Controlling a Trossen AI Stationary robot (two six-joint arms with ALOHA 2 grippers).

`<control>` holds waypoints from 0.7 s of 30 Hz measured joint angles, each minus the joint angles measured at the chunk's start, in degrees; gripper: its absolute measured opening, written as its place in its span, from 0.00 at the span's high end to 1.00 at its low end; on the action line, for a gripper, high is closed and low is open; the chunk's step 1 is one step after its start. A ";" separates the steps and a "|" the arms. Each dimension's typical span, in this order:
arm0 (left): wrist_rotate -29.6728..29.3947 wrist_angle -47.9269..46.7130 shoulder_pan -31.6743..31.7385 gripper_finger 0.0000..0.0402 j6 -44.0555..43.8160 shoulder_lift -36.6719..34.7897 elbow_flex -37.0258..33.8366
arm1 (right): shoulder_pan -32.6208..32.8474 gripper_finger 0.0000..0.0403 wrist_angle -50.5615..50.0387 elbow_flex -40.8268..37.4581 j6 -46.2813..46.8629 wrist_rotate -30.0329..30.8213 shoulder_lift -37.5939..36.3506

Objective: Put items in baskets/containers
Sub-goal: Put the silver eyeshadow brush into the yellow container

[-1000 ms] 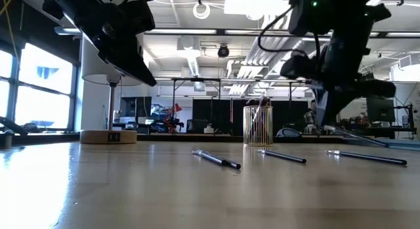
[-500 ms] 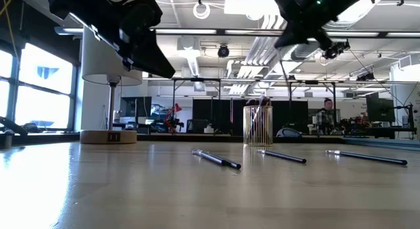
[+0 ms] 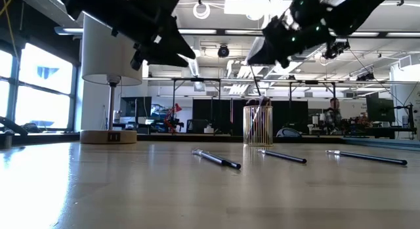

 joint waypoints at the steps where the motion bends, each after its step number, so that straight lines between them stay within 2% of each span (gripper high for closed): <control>1: -0.75 0.03 -0.06 0.63 -0.45 0.86 0.81 | -0.26 1.00 0.22 0.00 -1.27 -0.90 1.59; 4: -2.25 -0.20 -0.75 0.63 -0.41 3.18 3.54 | -0.50 1.00 -0.81 0.00 -0.52 -1.74 5.36; 6: -3.16 -2.55 -1.29 0.63 -0.47 5.16 6.47 | -0.69 0.99 -4.91 -0.04 0.87 -2.14 6.19; 10: -4.31 -13.08 -2.53 0.63 -2.28 8.48 12.58 | -0.89 0.94 -11.97 -0.04 0.22 -1.91 4.95; 15: -1.59 -27.63 -3.07 0.63 -9.46 10.43 19.89 | -0.77 0.83 -16.87 0.00 3.90 2.88 -1.31; 18: 0.84 -32.48 -3.02 0.63 -16.10 10.25 22.91 | 0.44 0.77 -22.96 0.00 4.52 7.05 -6.64; 21: 1.98 -35.81 -3.01 0.63 -21.97 10.35 23.57 | 2.61 0.73 -30.89 0.09 8.60 7.02 -12.47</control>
